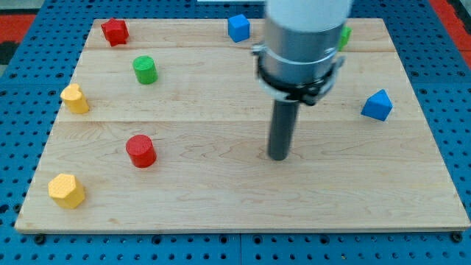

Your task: Push the green circle towards the bottom right

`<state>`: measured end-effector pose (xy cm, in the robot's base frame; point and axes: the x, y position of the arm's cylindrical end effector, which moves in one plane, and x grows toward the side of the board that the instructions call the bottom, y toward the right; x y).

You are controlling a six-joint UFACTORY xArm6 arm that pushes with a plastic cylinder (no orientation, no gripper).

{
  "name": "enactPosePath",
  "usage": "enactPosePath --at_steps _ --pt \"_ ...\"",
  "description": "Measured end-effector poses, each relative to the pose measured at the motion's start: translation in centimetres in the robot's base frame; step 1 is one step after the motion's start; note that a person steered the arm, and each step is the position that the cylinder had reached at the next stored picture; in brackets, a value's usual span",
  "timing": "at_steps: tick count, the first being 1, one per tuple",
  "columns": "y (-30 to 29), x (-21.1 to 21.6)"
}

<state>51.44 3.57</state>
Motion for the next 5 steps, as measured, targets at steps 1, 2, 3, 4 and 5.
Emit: enactPosePath --at_steps 1,2,3,4,5 --pt "-3.8 -1.3" --pt "-3.7 -9.9" --pt "-13.1 -13.7" --pt "-22.0 -15.6" --pt "-21.2 -18.6"
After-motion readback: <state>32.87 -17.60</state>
